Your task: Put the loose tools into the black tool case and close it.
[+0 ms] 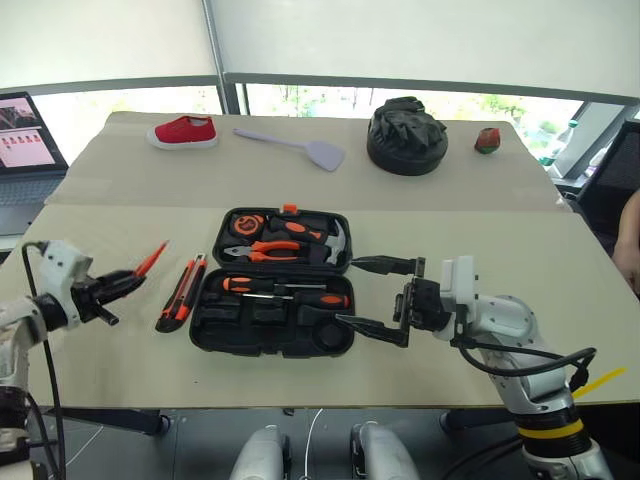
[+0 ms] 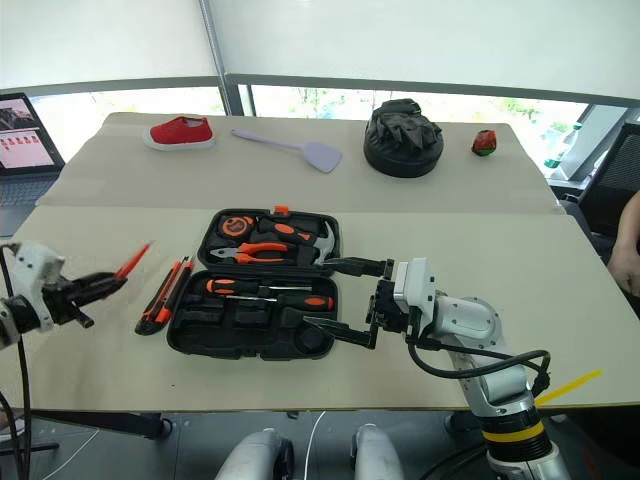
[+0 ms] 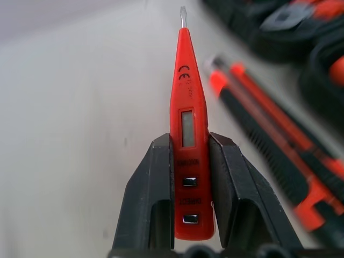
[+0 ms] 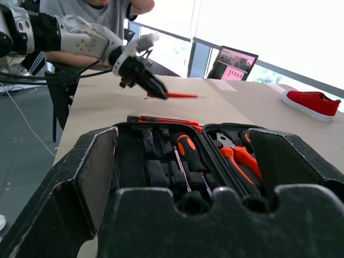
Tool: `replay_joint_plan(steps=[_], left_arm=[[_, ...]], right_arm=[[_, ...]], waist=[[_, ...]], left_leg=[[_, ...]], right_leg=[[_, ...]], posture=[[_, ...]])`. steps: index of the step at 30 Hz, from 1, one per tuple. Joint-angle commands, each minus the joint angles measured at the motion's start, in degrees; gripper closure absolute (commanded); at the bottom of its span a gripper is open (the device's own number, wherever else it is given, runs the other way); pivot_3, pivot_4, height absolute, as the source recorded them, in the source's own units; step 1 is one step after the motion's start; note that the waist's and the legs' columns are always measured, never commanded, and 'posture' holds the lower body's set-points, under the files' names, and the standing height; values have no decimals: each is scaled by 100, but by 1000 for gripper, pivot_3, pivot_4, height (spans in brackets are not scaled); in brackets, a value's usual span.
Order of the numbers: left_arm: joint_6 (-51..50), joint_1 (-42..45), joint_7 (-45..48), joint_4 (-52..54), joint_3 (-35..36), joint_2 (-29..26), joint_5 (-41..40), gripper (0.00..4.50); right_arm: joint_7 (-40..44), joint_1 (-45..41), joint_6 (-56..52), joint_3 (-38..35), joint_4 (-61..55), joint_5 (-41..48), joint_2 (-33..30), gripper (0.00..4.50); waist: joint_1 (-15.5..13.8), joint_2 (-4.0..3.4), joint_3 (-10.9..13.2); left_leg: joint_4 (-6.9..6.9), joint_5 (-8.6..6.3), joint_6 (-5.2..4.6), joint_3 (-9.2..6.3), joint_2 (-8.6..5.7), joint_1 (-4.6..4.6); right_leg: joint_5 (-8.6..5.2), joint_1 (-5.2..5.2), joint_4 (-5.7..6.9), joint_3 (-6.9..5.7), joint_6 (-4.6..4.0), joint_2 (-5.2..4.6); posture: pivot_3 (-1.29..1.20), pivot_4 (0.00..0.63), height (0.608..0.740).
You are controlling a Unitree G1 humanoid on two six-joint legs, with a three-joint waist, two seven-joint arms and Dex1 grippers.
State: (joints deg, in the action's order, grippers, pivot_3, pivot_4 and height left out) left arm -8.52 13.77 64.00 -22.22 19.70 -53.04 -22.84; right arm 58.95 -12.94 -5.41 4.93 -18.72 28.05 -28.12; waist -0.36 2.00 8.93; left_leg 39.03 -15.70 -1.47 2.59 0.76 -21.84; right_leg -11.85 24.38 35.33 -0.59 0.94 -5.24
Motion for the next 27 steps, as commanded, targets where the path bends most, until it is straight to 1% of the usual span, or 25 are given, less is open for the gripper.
replay_joint_plan(steps=[1,3,5,7,12,19,23,27], left_arm=[[584,153,862,1007,-247,-220,-120,4052],[653,191,1148,1345,-502,-259,-67,4052],[869,368,1378,1637,-995,-297,262,4052],[1087,660,1509,1920,-1607,-272,733,4052],[1503,905,1533,1940,-2247,-244,1335,4052],[1738,1086,1462,1673,-2653,-265,1884,4052],[1592,1167,1516,1555,-2759,-402,2070,4052],[1369,1139,1486,1582,-2827,-416,2148,4052]], right_arm=[[25,-73,-51,-53,-275,80,-101,0],[41,-70,-97,-32,-296,108,-139,0],[76,-58,-195,21,-339,121,-198,0],[98,-49,-511,78,-426,176,-350,0],[-28,-60,-1002,65,-527,154,-602,0],[-102,26,-1191,82,-718,206,-580,0],[-150,45,-1349,84,-777,122,-664,0],[-205,-63,-1479,98,-754,17,-740,0]], waist=[[-2,0,0],[-6,0,0],[-5,-1,0],[-15,-1,0],[4,0,0],[8,0,0],[-10,0,0],[-14,0,0]], left_leg=[[1,0,0,0,0,-2],[2,-1,-1,1,-1,-4],[2,-1,-1,1,-1,-4],[2,0,-1,3,-2,-3],[10,0,-2,6,-2,-8],[10,-1,-4,3,4,-13],[18,-1,-4,1,4,-16],[19,-1,-5,1,5,-15]], right_leg=[[0,0,-1,0,1,0],[2,0,-4,1,2,1],[2,-1,-5,2,2,3],[1,-2,-4,2,2,8],[1,-2,-4,4,3,17],[0,1,-5,5,3,31],[0,0,-5,6,6,29],[0,0,-4,6,6,29]], posture=[[0,150,740],[0,150,740],[0,150,740],[0,150,740],[0,150,740],[0,150,740],[0,150,740],[0,150,740]])
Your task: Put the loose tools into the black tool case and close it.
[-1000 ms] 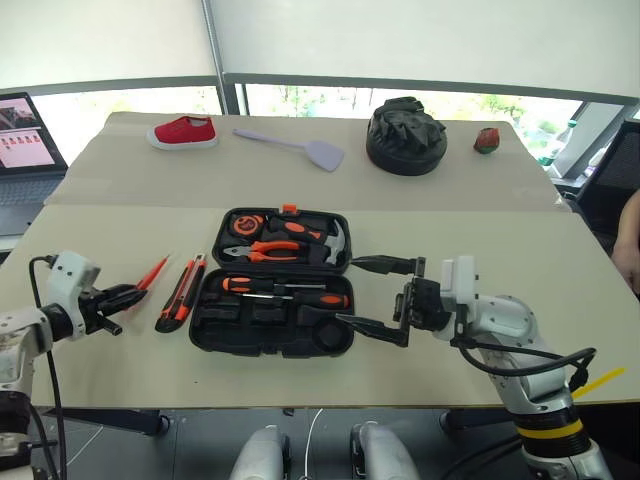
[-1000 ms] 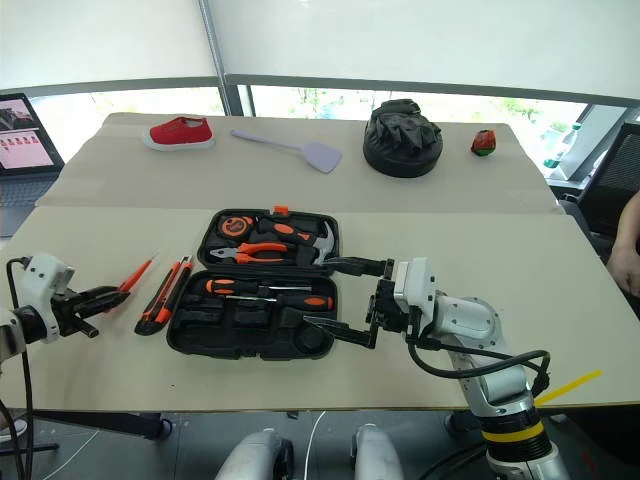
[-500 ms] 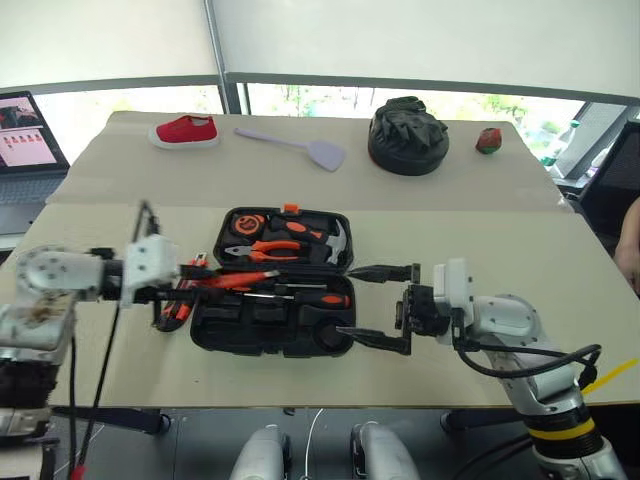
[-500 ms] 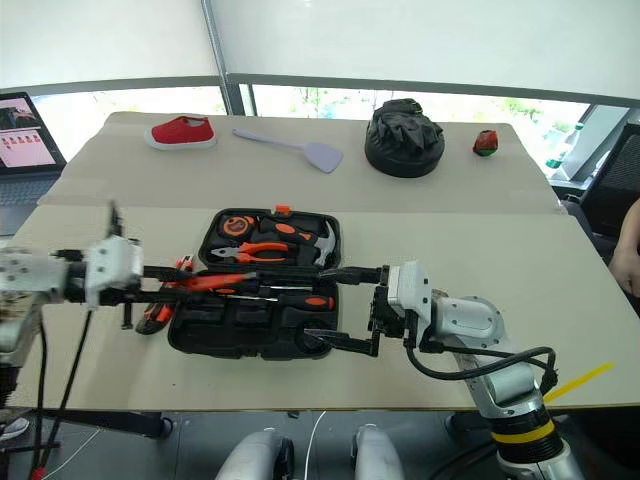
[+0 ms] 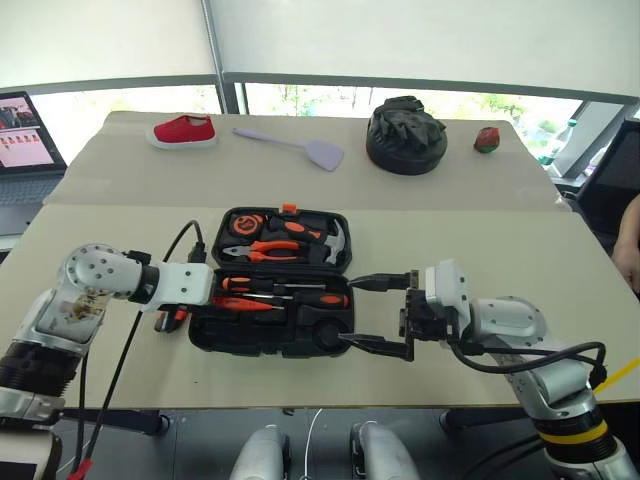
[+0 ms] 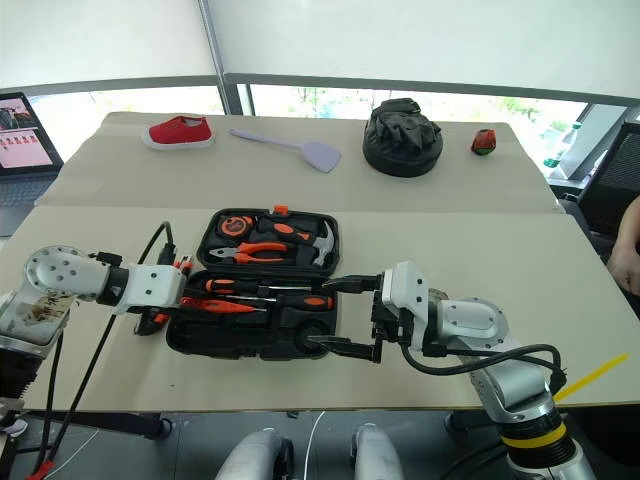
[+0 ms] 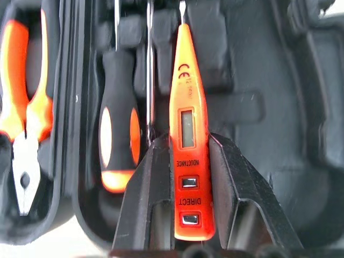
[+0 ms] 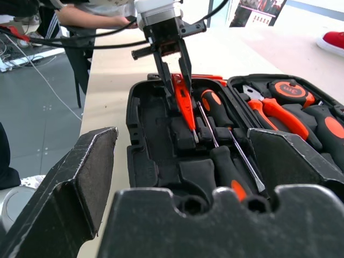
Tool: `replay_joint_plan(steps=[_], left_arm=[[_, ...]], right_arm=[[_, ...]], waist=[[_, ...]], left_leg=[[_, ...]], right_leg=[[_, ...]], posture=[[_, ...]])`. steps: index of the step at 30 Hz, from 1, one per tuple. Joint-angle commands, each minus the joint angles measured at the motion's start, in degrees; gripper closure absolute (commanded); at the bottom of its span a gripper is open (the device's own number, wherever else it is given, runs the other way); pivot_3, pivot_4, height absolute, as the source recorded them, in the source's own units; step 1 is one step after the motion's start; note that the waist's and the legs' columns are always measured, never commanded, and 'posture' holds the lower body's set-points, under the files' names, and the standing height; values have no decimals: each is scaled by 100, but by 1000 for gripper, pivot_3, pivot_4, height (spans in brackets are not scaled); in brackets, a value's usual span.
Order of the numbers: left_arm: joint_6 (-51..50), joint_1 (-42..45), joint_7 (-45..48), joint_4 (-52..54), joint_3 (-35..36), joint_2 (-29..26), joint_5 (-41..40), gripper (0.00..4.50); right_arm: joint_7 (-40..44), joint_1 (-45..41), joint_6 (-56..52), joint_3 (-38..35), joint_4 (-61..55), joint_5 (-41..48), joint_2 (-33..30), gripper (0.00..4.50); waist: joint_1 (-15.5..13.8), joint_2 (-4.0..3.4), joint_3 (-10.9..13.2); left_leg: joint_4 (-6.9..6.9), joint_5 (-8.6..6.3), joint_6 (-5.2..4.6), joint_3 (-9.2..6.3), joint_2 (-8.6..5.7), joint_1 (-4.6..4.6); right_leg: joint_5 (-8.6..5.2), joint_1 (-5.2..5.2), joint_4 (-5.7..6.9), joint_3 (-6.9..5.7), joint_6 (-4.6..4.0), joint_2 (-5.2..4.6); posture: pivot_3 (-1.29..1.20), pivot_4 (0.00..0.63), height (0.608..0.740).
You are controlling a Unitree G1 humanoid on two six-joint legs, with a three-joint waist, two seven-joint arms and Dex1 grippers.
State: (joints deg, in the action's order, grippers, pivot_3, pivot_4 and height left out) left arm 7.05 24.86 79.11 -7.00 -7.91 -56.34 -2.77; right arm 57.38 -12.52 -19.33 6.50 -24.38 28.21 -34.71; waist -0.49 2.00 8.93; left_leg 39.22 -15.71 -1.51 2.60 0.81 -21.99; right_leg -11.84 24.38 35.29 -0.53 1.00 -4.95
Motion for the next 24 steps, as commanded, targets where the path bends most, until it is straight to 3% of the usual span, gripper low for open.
replay_joint_plan(steps=[1,12,20,24], left_arm=[[-240,34,-61,84,-92,-57,174,4052],[-521,263,-29,310,-445,103,331,4052],[-876,241,33,468,-614,-144,686,4052],[-1426,212,99,758,-497,-128,394,4052]], right_arm=[[-46,-126,-111,-42,-186,-2,-97,0],[-53,-202,-275,35,-234,61,-82,0],[-78,-235,-346,40,-260,105,-81,0],[-87,-272,-375,71,-256,102,-42,0]], waist=[[-1,0,0],[-15,0,0],[-3,0,0],[1,0,0]], left_leg=[[0,0,0,0,0,0],[6,0,0,-2,-2,0],[7,0,-1,-2,-1,2],[7,0,-1,-2,0,4]], right_leg=[[0,0,0,0,0,0],[0,-3,3,0,0,0],[0,-3,5,1,0,1],[0,-3,7,2,0,7]], posture=[[0,150,740],[0,150,740],[0,150,740],[0,150,740]])
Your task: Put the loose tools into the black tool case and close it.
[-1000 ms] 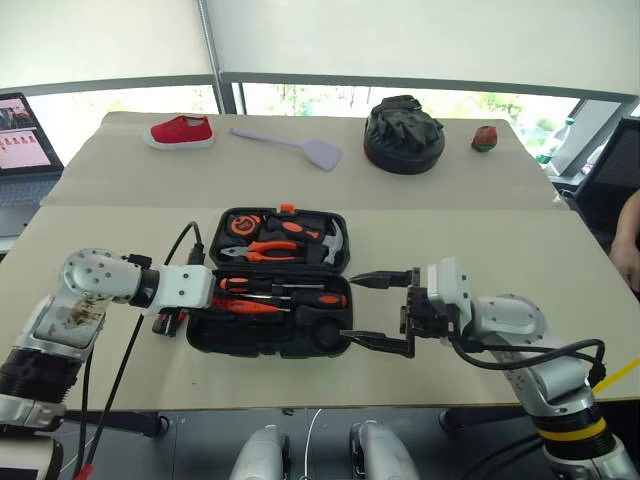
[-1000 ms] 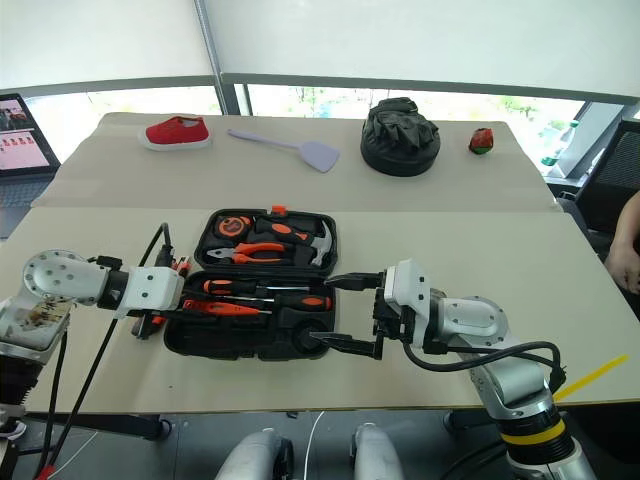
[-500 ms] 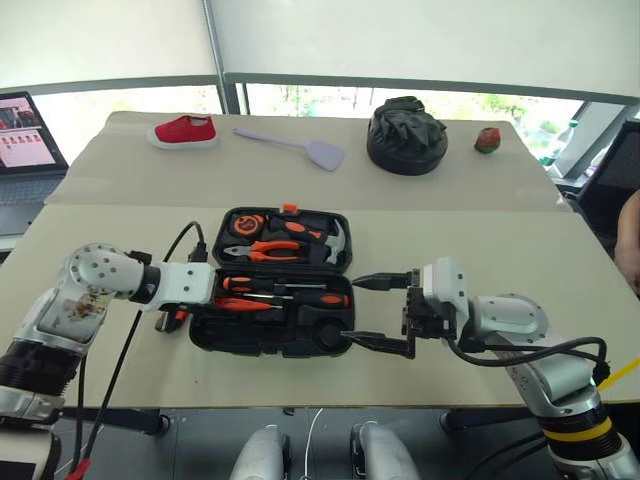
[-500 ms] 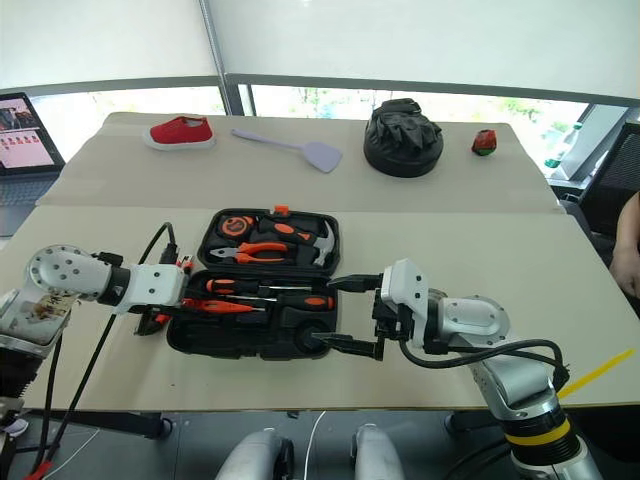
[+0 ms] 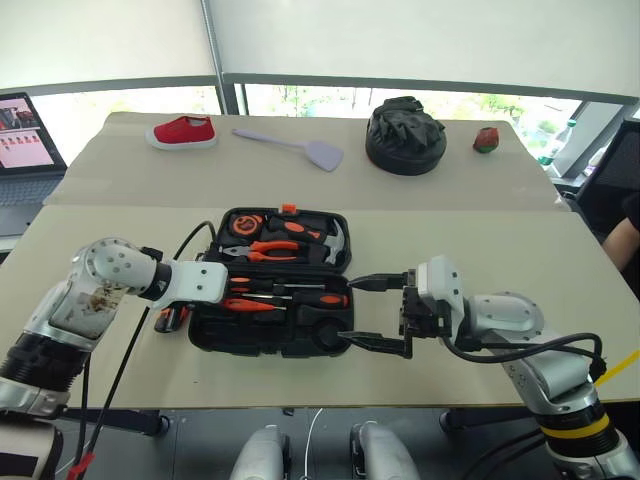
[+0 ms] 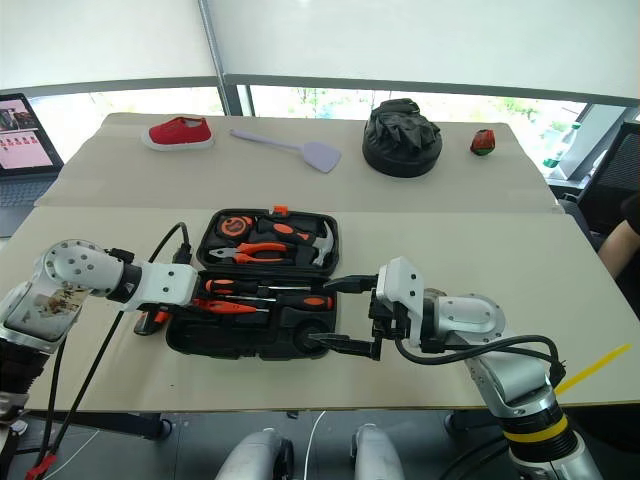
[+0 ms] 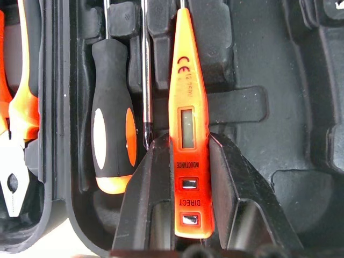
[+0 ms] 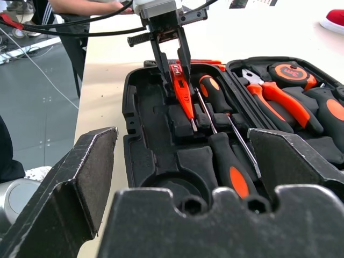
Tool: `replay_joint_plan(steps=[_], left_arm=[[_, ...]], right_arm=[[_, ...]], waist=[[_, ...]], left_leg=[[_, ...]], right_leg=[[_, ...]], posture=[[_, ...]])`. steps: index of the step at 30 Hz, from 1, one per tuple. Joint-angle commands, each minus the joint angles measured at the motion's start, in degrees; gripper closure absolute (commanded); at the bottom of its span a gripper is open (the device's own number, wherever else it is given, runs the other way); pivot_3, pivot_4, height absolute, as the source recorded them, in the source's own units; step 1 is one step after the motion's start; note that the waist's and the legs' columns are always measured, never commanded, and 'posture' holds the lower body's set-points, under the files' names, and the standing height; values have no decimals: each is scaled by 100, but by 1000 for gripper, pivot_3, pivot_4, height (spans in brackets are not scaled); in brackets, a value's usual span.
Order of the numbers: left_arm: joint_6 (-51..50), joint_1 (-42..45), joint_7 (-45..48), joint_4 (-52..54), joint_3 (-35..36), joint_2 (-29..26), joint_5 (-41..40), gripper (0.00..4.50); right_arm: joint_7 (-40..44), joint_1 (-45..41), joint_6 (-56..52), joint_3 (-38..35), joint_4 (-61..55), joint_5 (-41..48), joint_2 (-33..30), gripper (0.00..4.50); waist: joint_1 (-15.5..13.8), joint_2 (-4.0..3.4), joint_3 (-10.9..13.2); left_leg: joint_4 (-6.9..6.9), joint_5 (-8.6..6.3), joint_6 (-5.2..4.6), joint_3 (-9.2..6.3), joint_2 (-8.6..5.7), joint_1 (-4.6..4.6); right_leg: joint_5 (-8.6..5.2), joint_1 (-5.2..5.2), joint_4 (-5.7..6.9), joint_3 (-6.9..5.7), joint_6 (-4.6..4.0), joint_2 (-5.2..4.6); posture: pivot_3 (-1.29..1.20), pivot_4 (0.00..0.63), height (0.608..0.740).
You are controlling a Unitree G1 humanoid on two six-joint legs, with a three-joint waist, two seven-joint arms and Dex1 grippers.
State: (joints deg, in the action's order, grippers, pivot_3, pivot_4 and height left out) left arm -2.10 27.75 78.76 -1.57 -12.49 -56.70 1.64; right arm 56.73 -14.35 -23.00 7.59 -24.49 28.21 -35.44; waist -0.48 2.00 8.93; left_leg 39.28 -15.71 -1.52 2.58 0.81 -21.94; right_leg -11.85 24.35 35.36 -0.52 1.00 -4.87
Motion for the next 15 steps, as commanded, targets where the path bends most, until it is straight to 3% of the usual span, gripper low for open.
replay_joint_plan(steps=[1,2,3,5,7,15], left_arm=[[-608,-100,198,307,15,-94,-181,3553],[-809,-135,250,404,78,-100,-320,3054],[-774,-142,217,439,152,-68,-399,2931],[-655,-122,185,461,293,-7,-559,2039],[-763,-95,164,556,493,61,-860,1535],[-998,-151,52,747,1033,32,-1488,1535]], right_arm=[[-21,-97,-5,-30,-233,100,44,0],[-22,-102,0,-20,-224,93,55,0],[-20,-108,7,-11,-213,87,63,0],[-9,-119,22,1,-188,78,75,0],[17,-114,34,1,-174,84,74,0],[124,-76,46,6,-115,101,69,0]], waist=[[0,0,0],[3,0,0],[7,0,0],[3,0,0],[-1,1,1],[-3,1,1]], left_leg=[[0,0,0,0,0,0],[0,0,0,0,0,0],[0,0,0,0,0,-1],[0,-1,-1,-2,2,-3],[0,-1,-2,-3,1,-6],[13,-1,-2,-10,2,-12]], right_leg=[[0,0,0,0,0,1],[0,0,1,0,0,2],[0,1,1,1,0,2],[0,2,0,2,1,1],[0,2,-2,2,1,1],[0,3,3,-2,0,1]], posture=[[0,150,740],[0,150,740],[0,150,740],[0,150,740],[0,150,740],[0,150,740]])
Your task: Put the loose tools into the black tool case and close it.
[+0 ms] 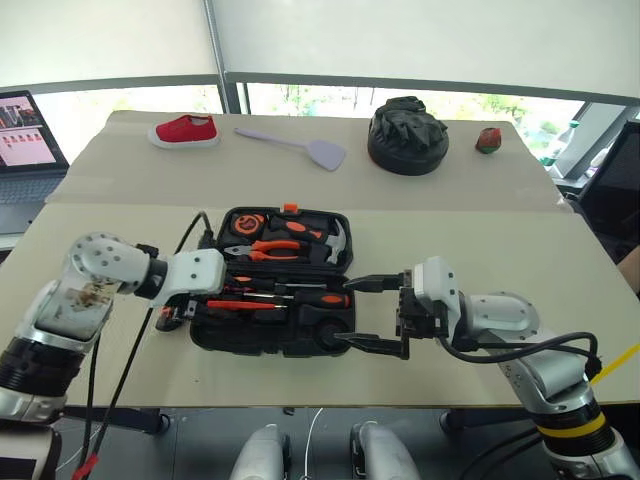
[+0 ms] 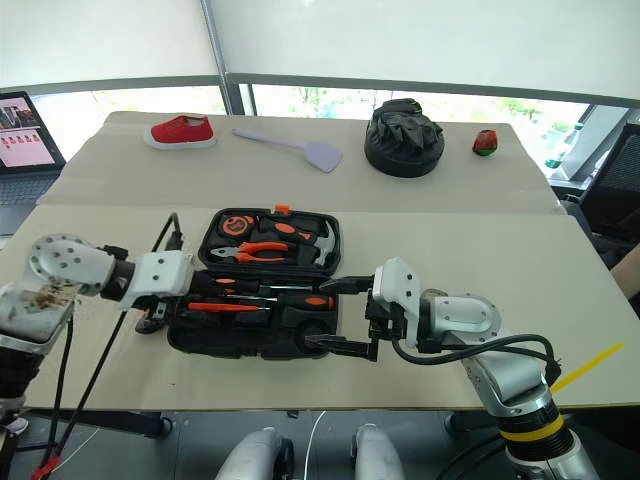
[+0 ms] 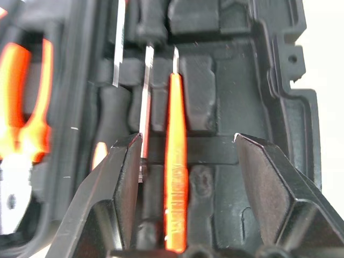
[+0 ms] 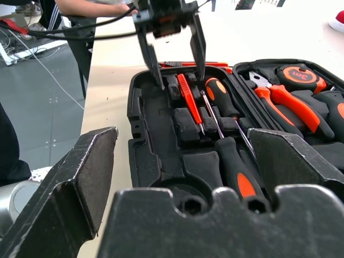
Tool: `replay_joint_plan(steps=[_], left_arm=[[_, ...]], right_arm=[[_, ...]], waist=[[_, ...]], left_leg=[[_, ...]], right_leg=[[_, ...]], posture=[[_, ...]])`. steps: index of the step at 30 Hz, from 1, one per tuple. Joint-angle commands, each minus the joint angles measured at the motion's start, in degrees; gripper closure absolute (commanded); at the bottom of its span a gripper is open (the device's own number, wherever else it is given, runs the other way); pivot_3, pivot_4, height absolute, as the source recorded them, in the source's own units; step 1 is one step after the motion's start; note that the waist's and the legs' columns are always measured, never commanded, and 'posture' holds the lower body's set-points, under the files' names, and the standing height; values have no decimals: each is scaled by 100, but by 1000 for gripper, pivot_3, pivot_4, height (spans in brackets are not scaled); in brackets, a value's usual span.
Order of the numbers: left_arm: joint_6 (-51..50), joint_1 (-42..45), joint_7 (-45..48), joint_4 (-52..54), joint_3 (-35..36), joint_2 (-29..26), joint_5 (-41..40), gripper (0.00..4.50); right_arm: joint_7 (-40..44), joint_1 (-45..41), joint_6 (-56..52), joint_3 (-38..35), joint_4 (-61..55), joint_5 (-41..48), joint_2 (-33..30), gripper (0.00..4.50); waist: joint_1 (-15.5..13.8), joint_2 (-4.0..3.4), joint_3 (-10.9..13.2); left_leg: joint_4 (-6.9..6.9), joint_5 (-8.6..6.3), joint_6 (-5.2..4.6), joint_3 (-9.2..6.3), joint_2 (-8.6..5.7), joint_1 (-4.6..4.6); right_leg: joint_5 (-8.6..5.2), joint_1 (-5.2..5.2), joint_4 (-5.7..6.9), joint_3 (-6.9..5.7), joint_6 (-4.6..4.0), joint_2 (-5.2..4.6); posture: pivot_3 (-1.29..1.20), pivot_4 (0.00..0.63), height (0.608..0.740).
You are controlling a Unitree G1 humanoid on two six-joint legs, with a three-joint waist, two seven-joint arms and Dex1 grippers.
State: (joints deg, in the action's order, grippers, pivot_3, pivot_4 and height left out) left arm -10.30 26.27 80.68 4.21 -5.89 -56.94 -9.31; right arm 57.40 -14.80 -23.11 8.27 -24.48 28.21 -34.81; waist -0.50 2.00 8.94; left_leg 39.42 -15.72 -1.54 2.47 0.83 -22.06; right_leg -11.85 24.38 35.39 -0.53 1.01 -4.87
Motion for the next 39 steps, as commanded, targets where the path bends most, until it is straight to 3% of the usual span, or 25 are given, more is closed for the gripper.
replay_joint_plan(steps=[1,3,5,9,14,22,33,39], left_arm=[[-210,-20,-309,61,479,211,-487,1787],[-296,-75,-524,-83,598,428,-615,2263],[-237,-185,-564,-153,547,523,-573,3145],[-234,-291,-876,-242,451,775,-439,4385],[-100,-477,-1069,-326,141,994,-165,4385],[-85,-696,-1077,-369,10,905,-37,4385],[-762,-935,-1045,-134,28,744,-236,4385],[-693,-1007,-1010,27,418,905,-774,4385]], right_arm=[[58,-30,74,-51,-97,95,27,0],[44,-21,104,-43,-76,93,73,0],[36,-5,132,-38,-62,77,104,0],[21,11,188,-59,-23,22,148,0],[-6,56,179,-73,-18,26,166,0],[-78,99,182,-93,-41,18,198,0],[-118,78,177,-67,-10,22,255,0],[-124,80,172,-70,10,18,260,0]], waist=[[-1,0,0],[-11,0,0],[-7,0,0],[-6,0,0],[-15,0,0],[-11,0,0],[17,-1,-1],[37,-1,0]], left_leg=[[0,0,0,0,0,-1],[1,0,0,0,0,0],[13,-2,-4,-4,0,-2],[35,-7,-11,-3,0,-7],[40,-7,-11,-4,-2,-5],[39,-7,-11,-3,0,-3],[37,-8,-12,-1,0,4],[35,-8,-12,-1,1,5]], right_leg=[[0,0,0,0,0,0],[0,-1,1,1,0,0],[0,-2,3,-3,0,0],[-1,0,28,1,2,0],[-1,-2,29,3,2,-2],[-2,-1,31,4,1,-2],[-3,-2,34,8,2,-1],[-4,-1,35,9,0,-1]], posture=[[0,150,740],[0,150,740],[0,150,740],[0,150,740],[0,150,740],[0,150,740],[0,150,740],[0,150,740]])
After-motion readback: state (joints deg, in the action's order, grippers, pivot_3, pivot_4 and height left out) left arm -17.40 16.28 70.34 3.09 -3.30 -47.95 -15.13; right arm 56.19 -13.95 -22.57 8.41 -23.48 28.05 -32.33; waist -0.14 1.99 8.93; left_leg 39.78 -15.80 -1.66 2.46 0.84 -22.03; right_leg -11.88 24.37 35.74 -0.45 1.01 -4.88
